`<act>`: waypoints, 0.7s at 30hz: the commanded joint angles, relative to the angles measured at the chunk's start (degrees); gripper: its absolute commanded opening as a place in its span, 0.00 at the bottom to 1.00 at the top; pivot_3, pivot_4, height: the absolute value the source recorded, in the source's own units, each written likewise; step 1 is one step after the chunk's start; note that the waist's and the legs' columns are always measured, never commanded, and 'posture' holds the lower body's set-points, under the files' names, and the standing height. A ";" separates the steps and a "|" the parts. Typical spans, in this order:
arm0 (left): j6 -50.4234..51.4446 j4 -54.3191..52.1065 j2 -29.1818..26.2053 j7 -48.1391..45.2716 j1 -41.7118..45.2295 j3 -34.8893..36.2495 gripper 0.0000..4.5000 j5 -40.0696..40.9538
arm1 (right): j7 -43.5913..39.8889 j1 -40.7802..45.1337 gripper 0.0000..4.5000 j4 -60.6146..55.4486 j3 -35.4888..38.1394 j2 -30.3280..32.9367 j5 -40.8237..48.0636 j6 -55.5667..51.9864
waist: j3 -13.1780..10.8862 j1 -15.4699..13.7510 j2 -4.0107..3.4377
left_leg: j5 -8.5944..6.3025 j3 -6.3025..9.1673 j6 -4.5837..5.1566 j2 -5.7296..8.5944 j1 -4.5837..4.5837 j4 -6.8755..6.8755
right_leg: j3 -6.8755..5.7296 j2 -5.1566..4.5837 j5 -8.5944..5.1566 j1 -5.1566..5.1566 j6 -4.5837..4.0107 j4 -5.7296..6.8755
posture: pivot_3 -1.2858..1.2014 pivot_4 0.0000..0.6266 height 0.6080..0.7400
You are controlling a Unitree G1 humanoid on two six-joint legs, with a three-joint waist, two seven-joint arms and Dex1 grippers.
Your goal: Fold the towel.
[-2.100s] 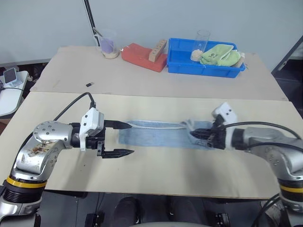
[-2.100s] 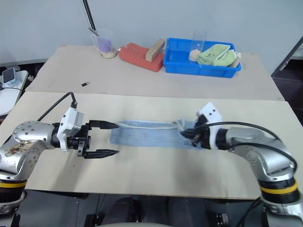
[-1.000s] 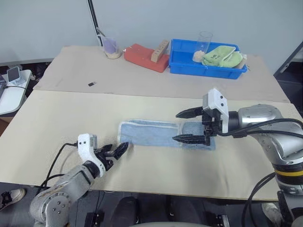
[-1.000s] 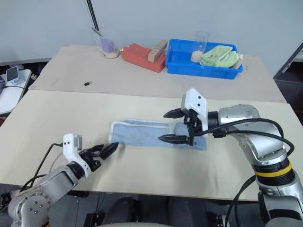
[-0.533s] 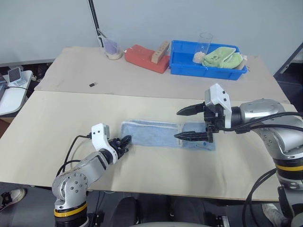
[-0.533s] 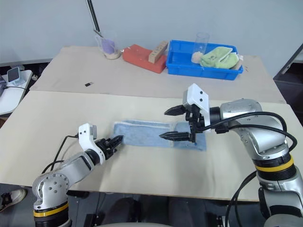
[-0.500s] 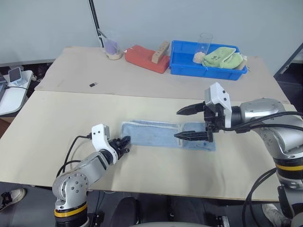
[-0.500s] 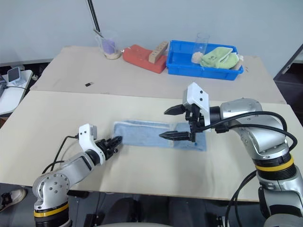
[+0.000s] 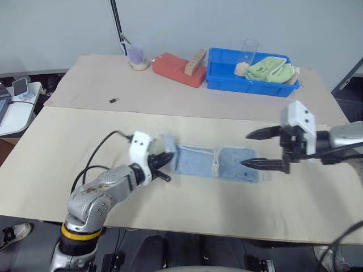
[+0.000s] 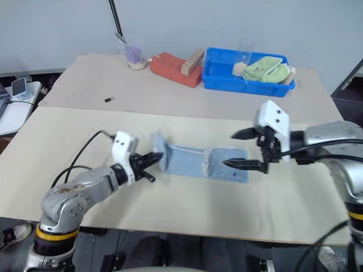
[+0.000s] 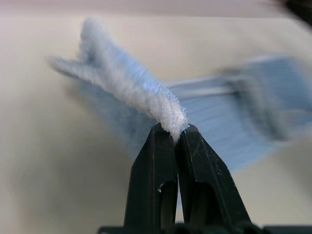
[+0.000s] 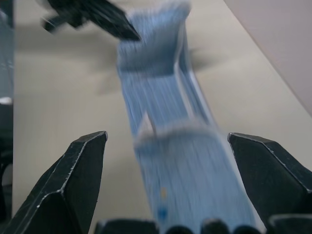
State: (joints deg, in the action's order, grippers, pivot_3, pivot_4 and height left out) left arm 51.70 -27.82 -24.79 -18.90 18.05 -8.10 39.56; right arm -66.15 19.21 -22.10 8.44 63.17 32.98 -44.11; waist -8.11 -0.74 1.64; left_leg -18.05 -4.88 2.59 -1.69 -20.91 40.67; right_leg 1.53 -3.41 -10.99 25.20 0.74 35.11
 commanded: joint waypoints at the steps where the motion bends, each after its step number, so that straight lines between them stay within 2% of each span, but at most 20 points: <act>1: -6.34 4.54 1.61 -9.04 6.69 -7.29 0.01 -4.40 | 0.62 -4.64 0.98 -3.92 7.91 2.33 1.42 -1.68 | 0.01 0.03 -0.02 | -0.01 0.00 0.01 0.02 -0.03 0.00 | 0.00 0.01 0.02 0.00 0.04 -0.01 | 0.52 0.24 0.82; 6: -14.98 18.05 9.72 -17.90 16.18 -16.32 0.01 -11.24 | 2.74 -13.08 0.98 -9.04 16.98 2.64 2.75 -5.68 | 0.01 -0.03 -0.03 | -0.01 0.06 0.03 0.13 -0.12 0.01 | -0.04 0.06 0.04 0.01 0.10 -0.07 | 0.52 0.24 0.82; 12: -23.16 28.70 15.40 -23.81 19.38 -19.88 0.01 -17.61 | 5.13 -17.68 0.98 -12.95 21.98 1.84 4.65 -8.68 | -0.01 0.25 -0.02 | -0.05 0.10 0.10 0.17 -0.25 0.00 | 0.05 0.07 0.02 0.01 0.16 -0.10 | 0.52 0.24 0.82; 15: -25.46 30.97 16.92 -25.66 19.85 -20.29 0.22 -19.76 | 6.00 -18.60 0.98 -13.71 22.93 1.77 5.36 -9.26 | -0.01 0.18 -0.03 | -0.05 0.12 0.10 0.12 -0.22 0.00 | 0.04 0.10 0.01 0.03 0.19 -0.08 | 0.52 0.24 0.82; 21: -28.31 27.89 16.84 -29.08 19.31 -17.08 0.85 -19.61 | 7.07 -18.65 0.98 -13.09 22.17 1.66 4.52 -7.55 | -0.01 0.07 -0.03 | -0.05 0.16 0.11 0.08 -0.21 0.02 | 0.05 0.05 0.00 0.04 0.31 -0.11 | 0.52 0.24 0.82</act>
State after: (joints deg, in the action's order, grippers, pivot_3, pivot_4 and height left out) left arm 25.17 3.24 -8.23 -46.64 36.68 -26.90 19.23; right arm -59.53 0.43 -34.76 28.94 64.81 37.38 -52.96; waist -8.12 -0.67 1.61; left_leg -18.10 -4.72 2.70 -1.61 -21.12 40.69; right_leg 1.58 -3.36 -10.98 25.24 1.05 35.00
